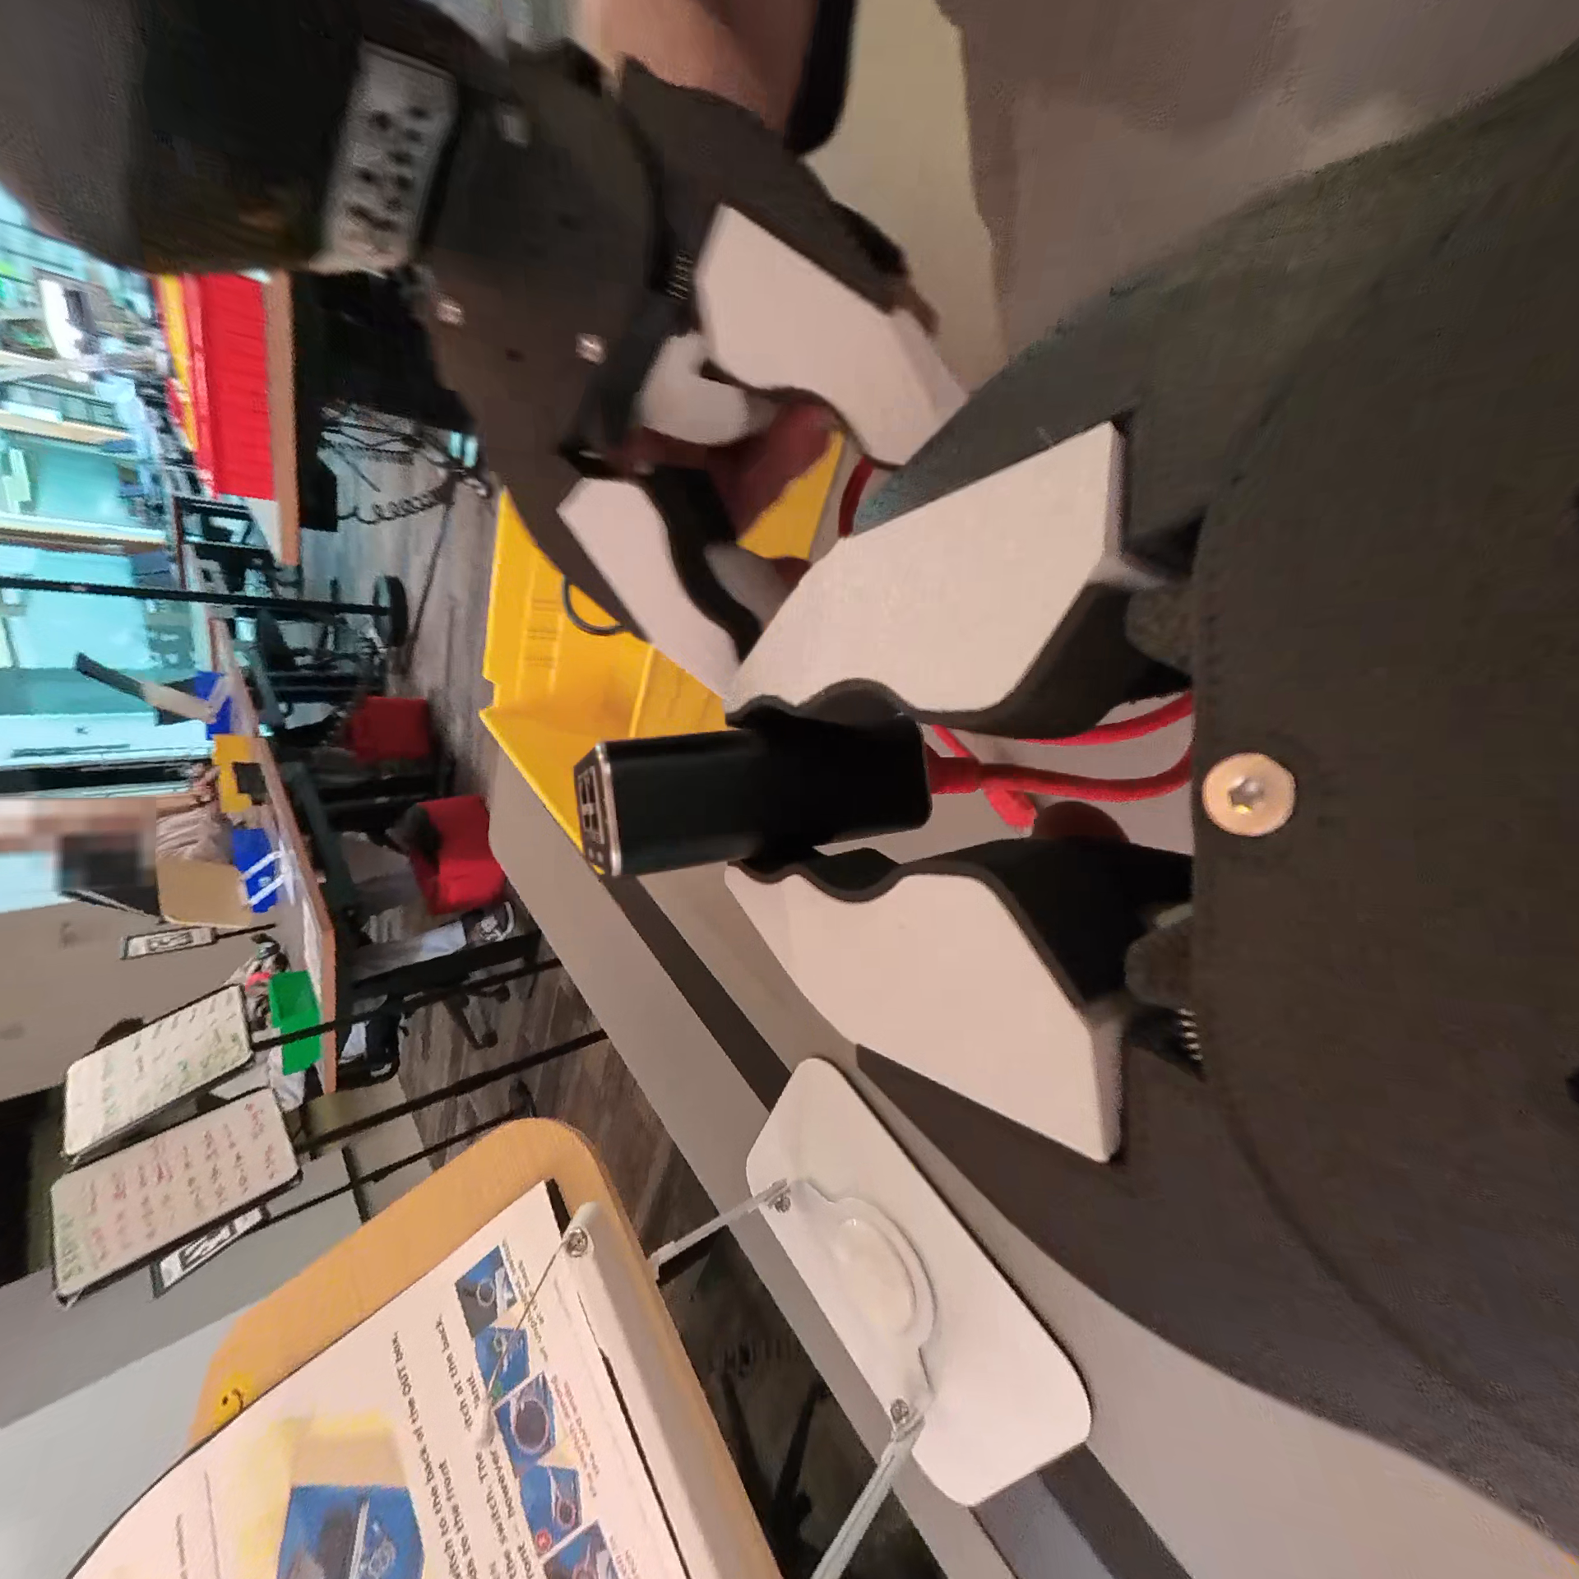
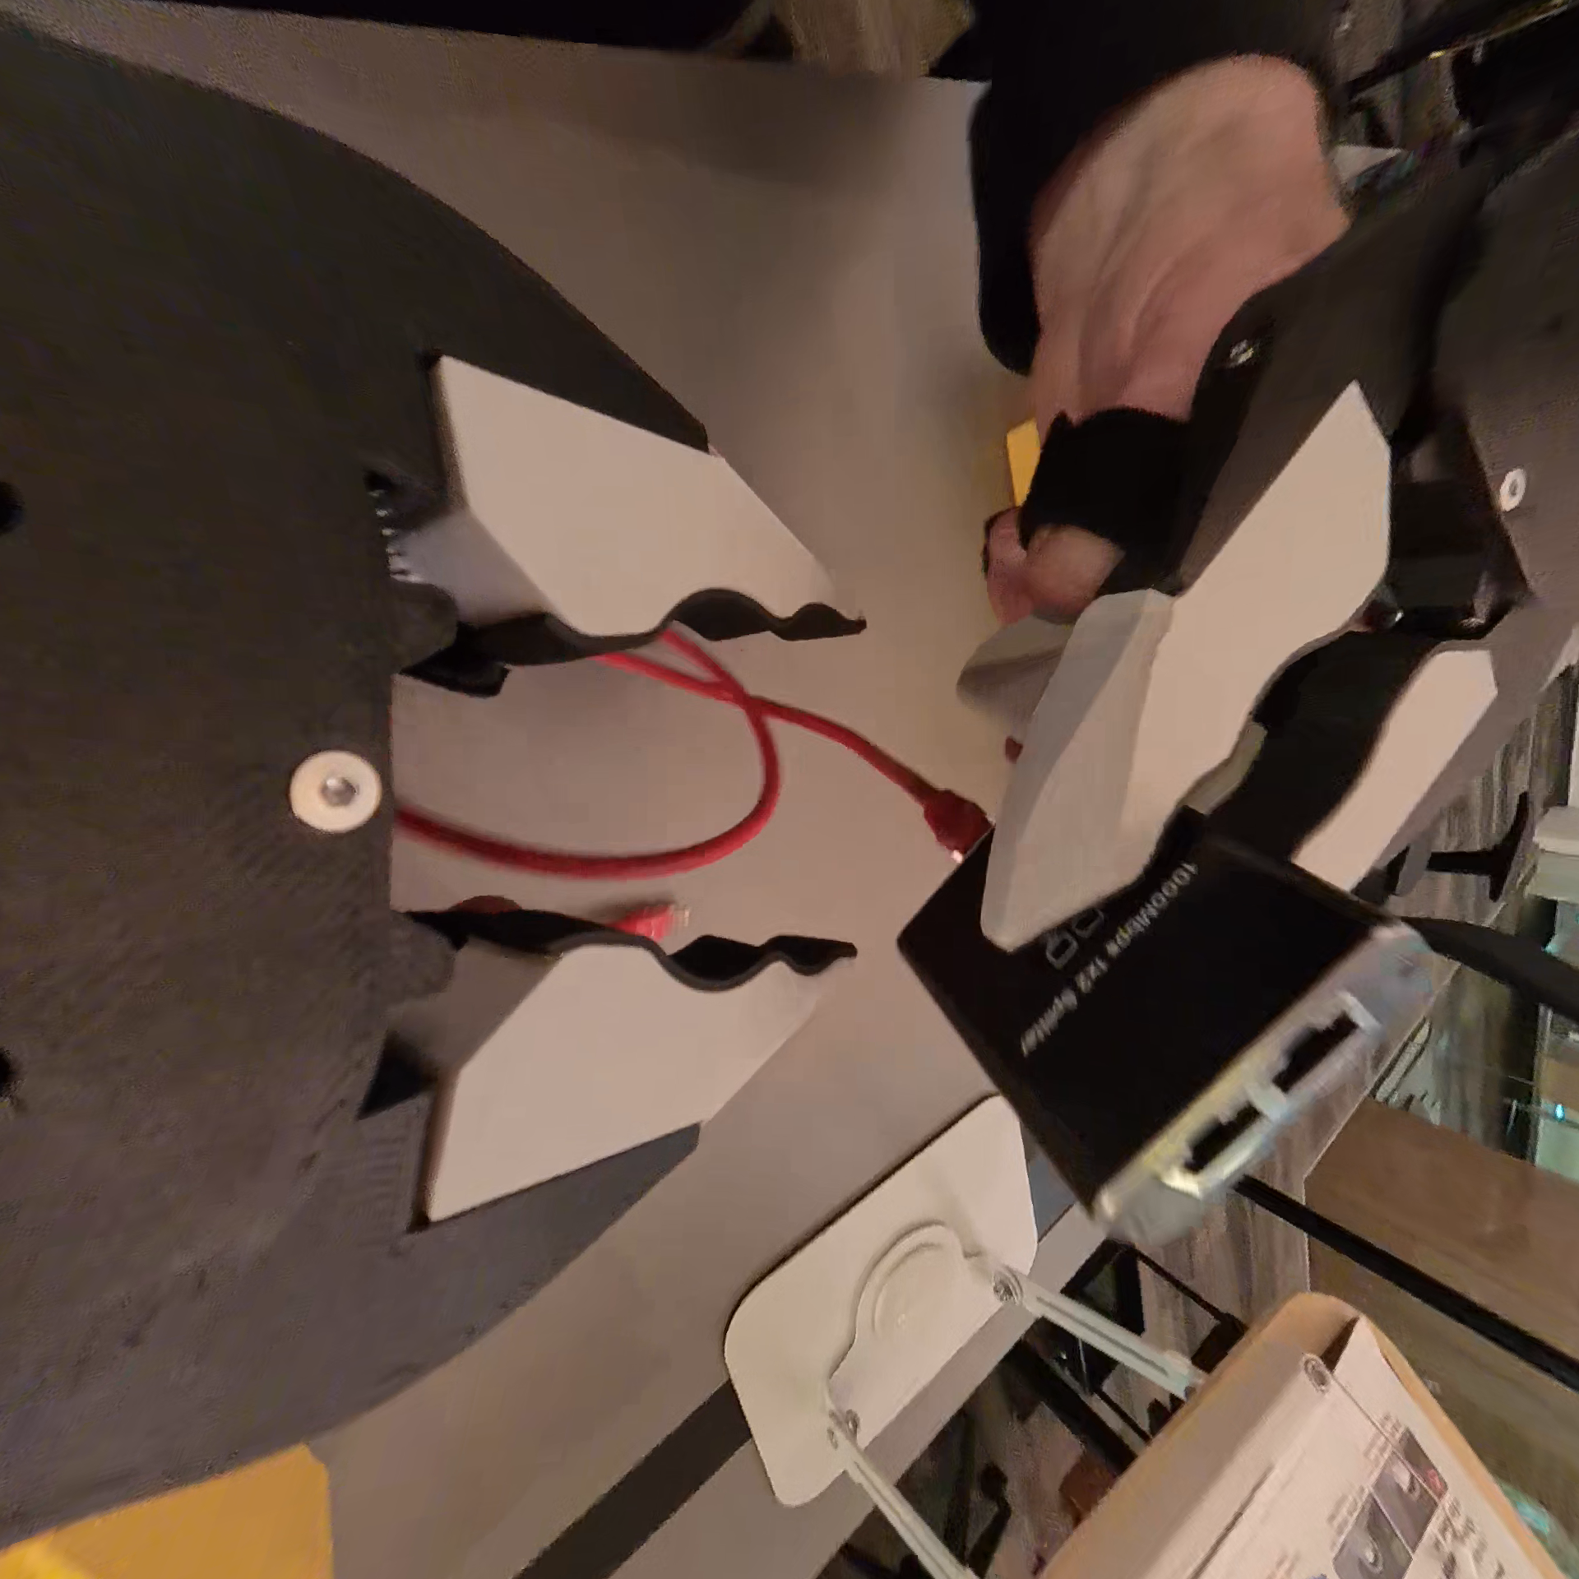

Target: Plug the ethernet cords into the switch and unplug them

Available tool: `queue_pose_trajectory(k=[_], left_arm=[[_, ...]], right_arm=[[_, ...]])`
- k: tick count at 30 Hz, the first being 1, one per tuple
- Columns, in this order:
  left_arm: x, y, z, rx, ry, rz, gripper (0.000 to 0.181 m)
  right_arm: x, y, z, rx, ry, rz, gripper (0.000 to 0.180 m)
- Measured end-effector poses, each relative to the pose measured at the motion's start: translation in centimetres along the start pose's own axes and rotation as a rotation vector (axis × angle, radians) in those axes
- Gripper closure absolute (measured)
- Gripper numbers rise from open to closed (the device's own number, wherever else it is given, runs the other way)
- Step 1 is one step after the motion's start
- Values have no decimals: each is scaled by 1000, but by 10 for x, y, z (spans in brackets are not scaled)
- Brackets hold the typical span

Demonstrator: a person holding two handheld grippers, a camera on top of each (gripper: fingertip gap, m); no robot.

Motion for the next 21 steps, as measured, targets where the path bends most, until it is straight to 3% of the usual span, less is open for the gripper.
queue_pose_trajectory(k=[2, 7, 9, 12, 13, 21], left_arm=[[5, -3, 0, 12, -30, 16, 155], [10, -7, 1, 4, -39, 55, 156], [9, -5, 2, 13, -43, 72, 156], [11, -2, 3, 10, -54, 94, 156], [12, -2, 4, 16, -56, 89, 156], [20, 1, 11, -10, -72, 83, 154]], right_arm=[[1, 5, -13, 2, -22, -61, 112], [10, 4, -29, 2, -111, -126, 158], [17, 2, -28, 1, -158, -123, 166], [19, 1, -27, 3, -182, -117, 168], [20, 0, -27, -5, -185, -124, 161], [22, -4, -16, 23, -128, -64, 174]])
Point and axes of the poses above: each gripper's, where its closed fingertips meet, z back along the fingers, x out of its top, y = z × x across the jaws, the point moved 2 cm from there along z, back along the fingers
